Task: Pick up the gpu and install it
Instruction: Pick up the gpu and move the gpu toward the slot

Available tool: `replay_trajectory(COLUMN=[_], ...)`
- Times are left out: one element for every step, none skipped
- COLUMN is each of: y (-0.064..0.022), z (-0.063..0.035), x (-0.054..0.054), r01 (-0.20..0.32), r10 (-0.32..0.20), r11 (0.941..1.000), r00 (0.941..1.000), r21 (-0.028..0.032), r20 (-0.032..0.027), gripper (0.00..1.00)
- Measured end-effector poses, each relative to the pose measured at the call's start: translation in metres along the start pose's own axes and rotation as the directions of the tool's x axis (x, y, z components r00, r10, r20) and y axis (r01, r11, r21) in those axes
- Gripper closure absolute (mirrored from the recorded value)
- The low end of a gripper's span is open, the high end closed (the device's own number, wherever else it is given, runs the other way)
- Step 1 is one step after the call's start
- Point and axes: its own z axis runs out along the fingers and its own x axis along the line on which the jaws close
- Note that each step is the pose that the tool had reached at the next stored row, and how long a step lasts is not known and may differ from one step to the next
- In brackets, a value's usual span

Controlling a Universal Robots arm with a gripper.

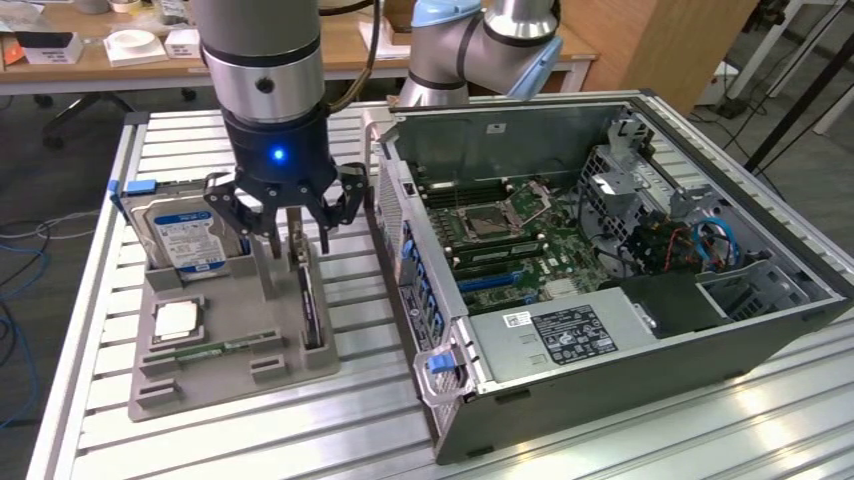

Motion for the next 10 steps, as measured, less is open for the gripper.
replay_trajectory(y=[0.0,0.0,-0.0001,-0.0001,-0.0001,-0.0001,-0.0002,-0.0002,-0.0002,-0.0002], z=[0.0005,0.001,0.0014,0.0019,0.0024,0.0028,0.0032,0.0037,0.0042,0.0047], x=[0.0,0.0001,0.0001,0.0001,0.0002,0.0002,0.0002,0.0003,0.0003,0.0003], r01=[0.0,0.0,0.0,0.0,0.0,0.0,0.0,0.0,0.0,0.0], r10=[0.0,0.0,0.0,0.0,0.0,0.0,0.0,0.0,0.0,0.0], r11=[1.0,1.0,1.0,1.0,1.0,1.0,1.0,1.0,1.0,1.0], r00=[1.0,1.0,1.0,1.0,1.0,1.0,1.0,1.0,1.0,1.0], r21=[-0.0001,0.0,0.0,0.0,0.0,0.0,0.0,0.0,0.0,0.0], r20=[0.0,0.0,0.0,-0.0001,0.0,0.0,0.0,0.0,0.0,0.0], gripper=[0.47,0.47,0.47,0.47,0.47,0.47,0.47,0.47,0.47,0.47])
